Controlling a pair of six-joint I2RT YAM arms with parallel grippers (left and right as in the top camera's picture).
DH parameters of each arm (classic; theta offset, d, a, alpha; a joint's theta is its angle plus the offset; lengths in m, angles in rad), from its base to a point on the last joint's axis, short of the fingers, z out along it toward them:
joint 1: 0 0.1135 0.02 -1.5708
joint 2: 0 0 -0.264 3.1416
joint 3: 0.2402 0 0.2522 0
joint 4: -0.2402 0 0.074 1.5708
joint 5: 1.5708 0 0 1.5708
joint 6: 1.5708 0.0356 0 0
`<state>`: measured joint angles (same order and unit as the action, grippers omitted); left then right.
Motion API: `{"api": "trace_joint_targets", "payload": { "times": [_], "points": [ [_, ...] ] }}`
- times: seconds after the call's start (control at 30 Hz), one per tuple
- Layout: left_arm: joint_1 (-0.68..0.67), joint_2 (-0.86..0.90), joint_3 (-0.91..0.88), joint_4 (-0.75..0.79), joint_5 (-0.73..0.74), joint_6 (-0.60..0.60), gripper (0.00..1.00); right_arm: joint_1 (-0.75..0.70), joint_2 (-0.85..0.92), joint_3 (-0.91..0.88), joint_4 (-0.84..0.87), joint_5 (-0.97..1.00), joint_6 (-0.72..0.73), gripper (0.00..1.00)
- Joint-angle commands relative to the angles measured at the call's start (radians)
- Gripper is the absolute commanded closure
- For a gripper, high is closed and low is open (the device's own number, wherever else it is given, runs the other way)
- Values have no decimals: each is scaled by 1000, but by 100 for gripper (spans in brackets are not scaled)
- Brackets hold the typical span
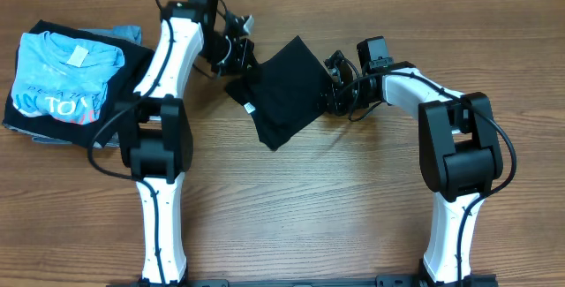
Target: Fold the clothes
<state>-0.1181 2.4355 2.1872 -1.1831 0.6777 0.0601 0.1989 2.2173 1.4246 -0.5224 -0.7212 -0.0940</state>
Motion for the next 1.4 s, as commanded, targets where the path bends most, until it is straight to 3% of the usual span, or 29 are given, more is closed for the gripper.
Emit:
{"api": "trace_joint_targets", "payload": {
  "times": [0.0, 0.17, 0.47, 0.57, 0.77, 0.87, 1.0, 1.07, 1.2, 1.37],
  "points": [
    [-22, -48, -10, -53, 73, 65, 96, -1, 50, -12, -9, 92, -11, 96],
    [-74, -33, -182, -41, 127, 184, 96, -1, 50, -12, -9, 92, -11, 96],
    [-82, -33, -531, 161, 36, 213, 96, -1, 50, -12, 3, 92, -11, 96],
    [-76, -39, -520, 162, 47, 213, 96, -1, 50, -12, 2, 92, -11, 96],
    [-80, -127, -262, 89, 172, 230, 96, -1, 50, -12, 2, 92, -11, 96],
    [-85, -132, -201, 239, 201, 138, 96, -1, 50, -12, 2, 92, -11, 96],
    [-89, -94, -221, 574, 185, -117, 96, -1, 50, -12, -4, 92, -11, 96],
    [-99, -60, -222, 665, 185, -176, 96, -1, 50, -12, -6, 92, -11, 96],
    [-127, 48, -222, 793, 188, -275, 96, -1, 50, -12, -6, 92, -11, 96],
    [-154, 197, -222, 806, 199, -278, 96, -1, 50, -12, -6, 92, -11, 96]
  ]
}}
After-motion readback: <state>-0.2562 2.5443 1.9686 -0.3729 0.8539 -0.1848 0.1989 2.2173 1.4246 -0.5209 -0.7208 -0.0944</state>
